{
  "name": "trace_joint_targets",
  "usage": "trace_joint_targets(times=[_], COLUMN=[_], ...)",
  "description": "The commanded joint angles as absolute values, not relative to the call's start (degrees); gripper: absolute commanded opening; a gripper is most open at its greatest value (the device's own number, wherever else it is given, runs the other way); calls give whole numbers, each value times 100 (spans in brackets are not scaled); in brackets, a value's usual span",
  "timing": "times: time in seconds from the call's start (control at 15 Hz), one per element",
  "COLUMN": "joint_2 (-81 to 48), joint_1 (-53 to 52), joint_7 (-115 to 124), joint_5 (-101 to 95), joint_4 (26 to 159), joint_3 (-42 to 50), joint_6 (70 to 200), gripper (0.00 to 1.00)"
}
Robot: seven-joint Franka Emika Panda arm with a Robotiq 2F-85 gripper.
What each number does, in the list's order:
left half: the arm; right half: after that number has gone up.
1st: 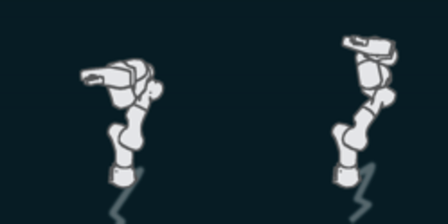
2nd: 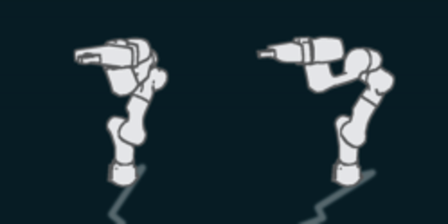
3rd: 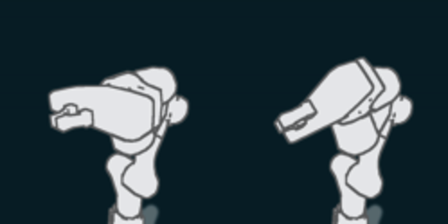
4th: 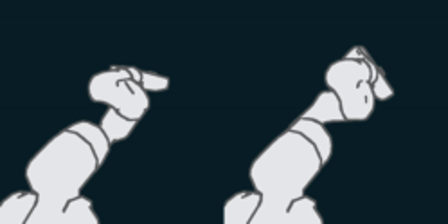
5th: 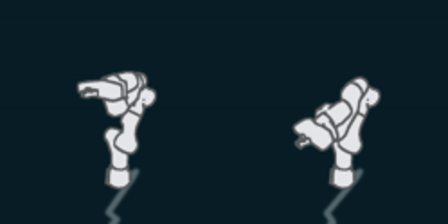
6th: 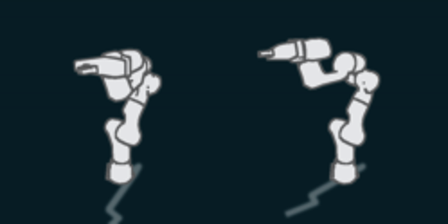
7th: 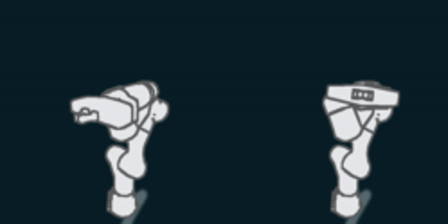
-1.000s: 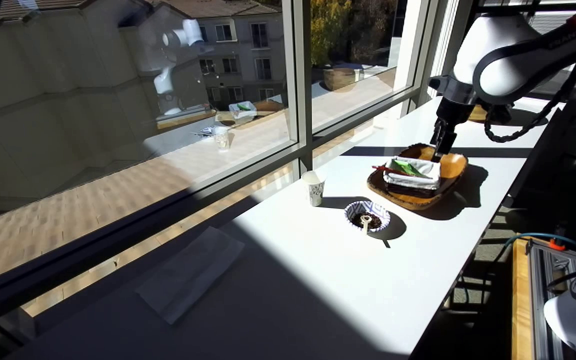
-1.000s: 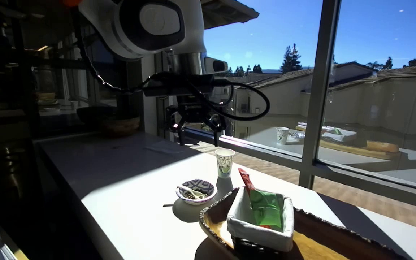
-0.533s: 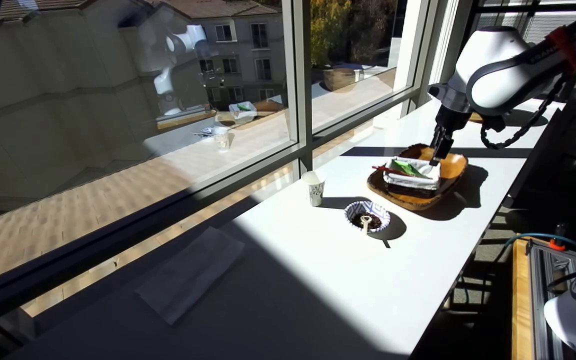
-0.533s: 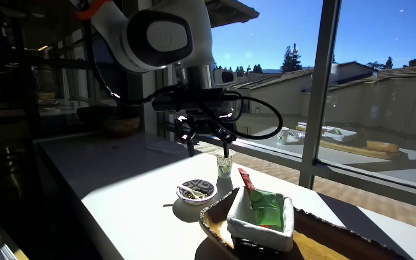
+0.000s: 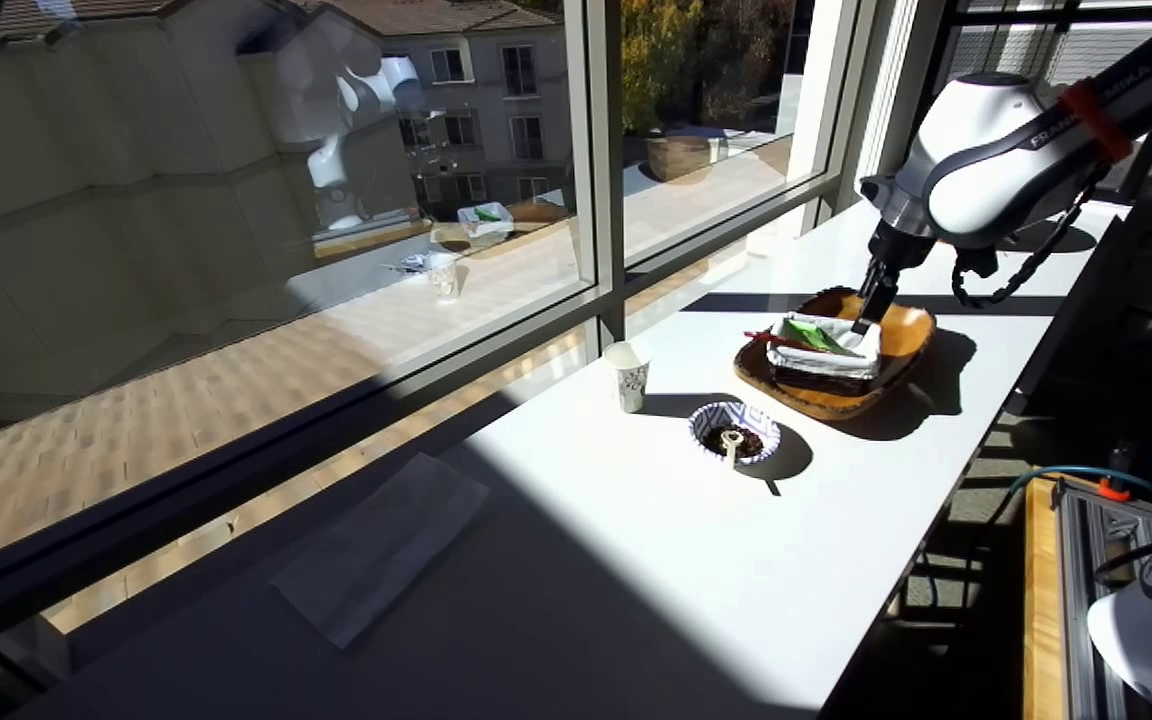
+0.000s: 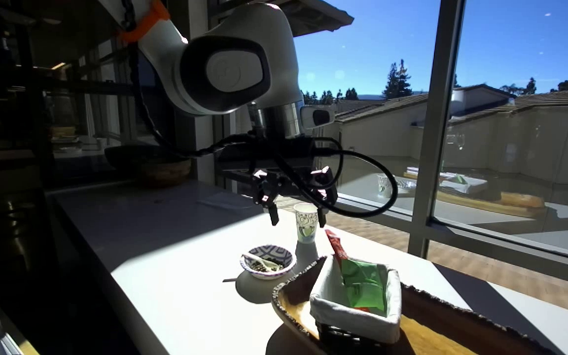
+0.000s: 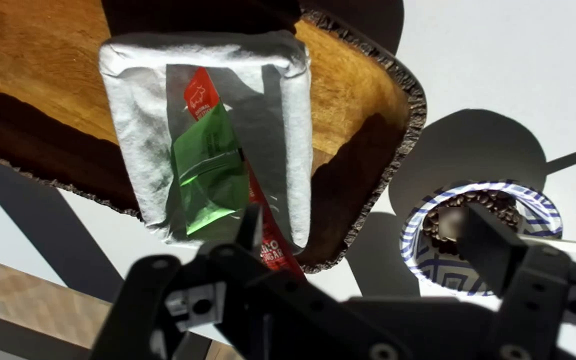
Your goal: Remove the brown basket from the wooden tray and put it on the table
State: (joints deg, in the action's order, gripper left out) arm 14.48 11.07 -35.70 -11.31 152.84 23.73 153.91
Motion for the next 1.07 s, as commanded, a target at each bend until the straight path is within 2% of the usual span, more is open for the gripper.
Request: trace_joint_targets(times=[0.0,0.33,1.0], joint_2=[872,299,-820], joint_1=[1152,974,1021], joint_7=[-3759,-4310,-5004], joint_5=[-790,-39,899], joint_4=[15172,15074,14212], joint_3=[2445,2631,2362], joint_6=[15874,16264,16062], gripper=[100,100,100])
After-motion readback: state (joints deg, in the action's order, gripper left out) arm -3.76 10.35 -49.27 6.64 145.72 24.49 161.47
